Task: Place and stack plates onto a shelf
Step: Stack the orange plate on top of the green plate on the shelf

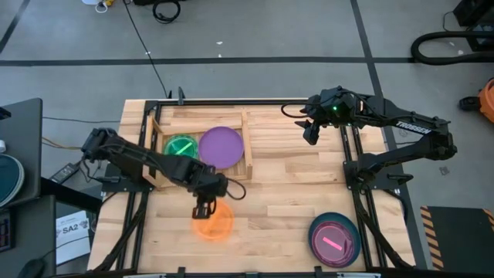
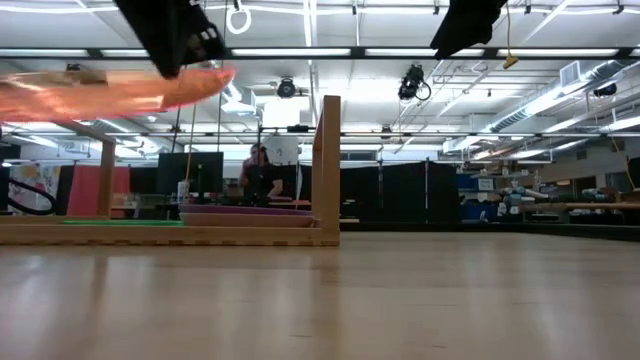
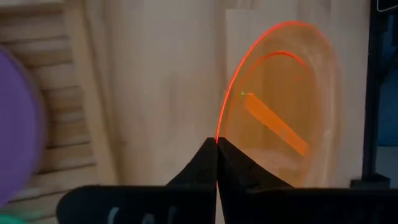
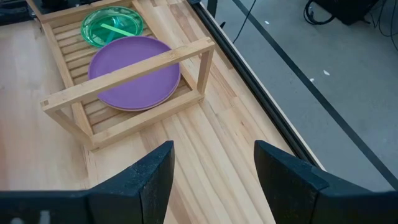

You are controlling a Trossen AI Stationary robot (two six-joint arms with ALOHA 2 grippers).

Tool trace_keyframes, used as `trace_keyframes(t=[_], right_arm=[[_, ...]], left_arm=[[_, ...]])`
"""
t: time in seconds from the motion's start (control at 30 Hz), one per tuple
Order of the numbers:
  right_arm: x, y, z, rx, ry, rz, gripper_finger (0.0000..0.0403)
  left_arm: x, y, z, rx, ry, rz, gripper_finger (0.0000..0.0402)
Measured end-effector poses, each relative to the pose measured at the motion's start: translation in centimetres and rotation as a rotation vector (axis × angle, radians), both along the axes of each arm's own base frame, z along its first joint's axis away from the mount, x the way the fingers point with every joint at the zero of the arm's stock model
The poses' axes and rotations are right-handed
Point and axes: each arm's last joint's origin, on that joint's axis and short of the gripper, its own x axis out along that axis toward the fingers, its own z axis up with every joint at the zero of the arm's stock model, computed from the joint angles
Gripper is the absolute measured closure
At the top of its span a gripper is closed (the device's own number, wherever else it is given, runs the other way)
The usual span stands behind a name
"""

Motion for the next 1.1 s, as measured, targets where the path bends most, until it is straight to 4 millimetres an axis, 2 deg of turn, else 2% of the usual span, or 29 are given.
trace_keyframes(t=[0.3,0.77,1.1], right_arm=[[0.0,0.0,-0.1,0.002,0.007,0.000,0.0176],[0.0,0.1,-0.1,0.012,0.005,0.012,0.0176],[0.0,0.1,-0.1,0.013,0.005,0.013,0.0176]], left_arm=[[0.2,4.2,2.5,0.054,0.048,0.004,0.0399],[-0.7,11.8,2.4,0.098,0.162,0.067,0.0399],[-2.8,18.0,2.3,0.095,0.237,0.145,0.0399]])
